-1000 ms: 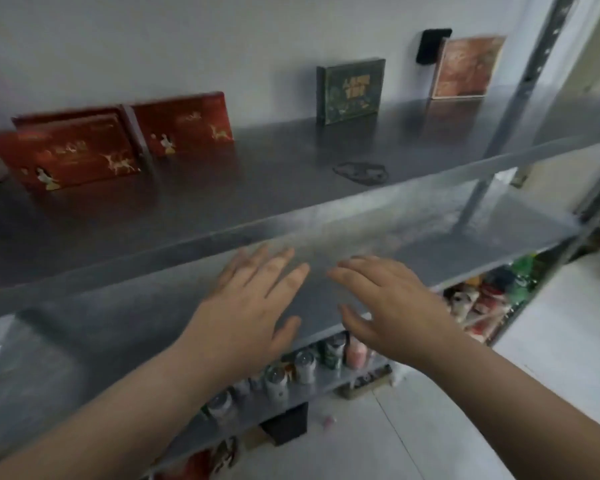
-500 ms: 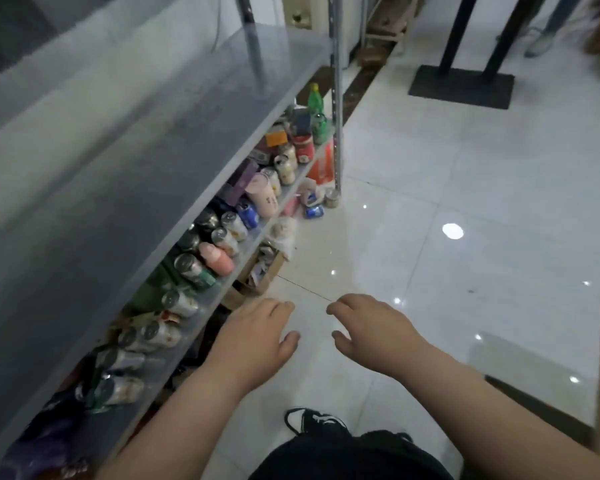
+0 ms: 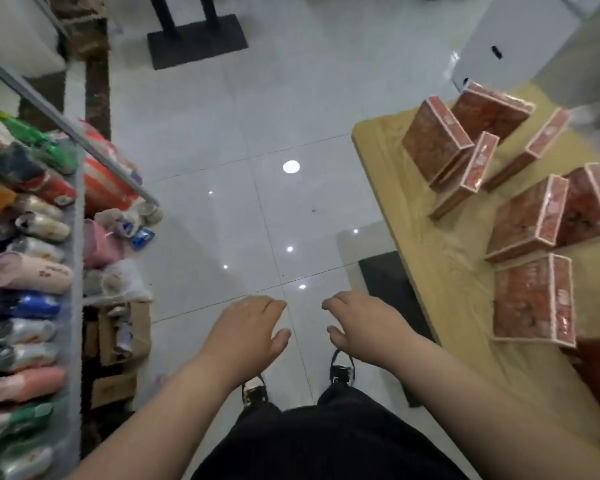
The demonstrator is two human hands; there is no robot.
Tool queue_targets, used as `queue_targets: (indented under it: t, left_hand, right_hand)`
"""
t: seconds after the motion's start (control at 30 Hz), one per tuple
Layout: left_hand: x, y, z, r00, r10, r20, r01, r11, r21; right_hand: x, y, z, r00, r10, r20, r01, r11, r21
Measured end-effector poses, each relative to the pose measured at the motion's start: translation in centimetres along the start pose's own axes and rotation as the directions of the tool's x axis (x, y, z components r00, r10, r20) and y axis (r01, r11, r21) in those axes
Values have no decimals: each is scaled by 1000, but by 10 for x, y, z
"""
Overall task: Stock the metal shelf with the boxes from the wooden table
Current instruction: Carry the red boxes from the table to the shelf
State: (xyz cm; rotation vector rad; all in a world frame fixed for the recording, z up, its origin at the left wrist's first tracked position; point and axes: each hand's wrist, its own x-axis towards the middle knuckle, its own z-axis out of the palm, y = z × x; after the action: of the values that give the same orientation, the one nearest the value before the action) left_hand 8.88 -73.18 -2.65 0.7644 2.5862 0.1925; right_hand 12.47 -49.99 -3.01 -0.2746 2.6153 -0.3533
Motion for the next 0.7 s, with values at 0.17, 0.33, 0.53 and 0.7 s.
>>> queue_targets:
  t: [0.17,0.33,0.53,0.7]
  left_hand:
    - [24,8,-4,948,309,80,-316,943,102]
    - [46,50,-2,832,532,158,-554,817,163]
    - [50,131,0,675,707,211,-737,657,156]
    - [53,214,7,601,767,225,-799,574,177]
  right_hand:
    - [-58,-3,18,938,342,-60,-332,934,133]
    - [-116,-15,50,785,612,-93,-558,764,324]
    - [-184,-6,77,594,800,-82,-675,551,490]
    - [-242,36,93,498,863,-86,-696,457,555]
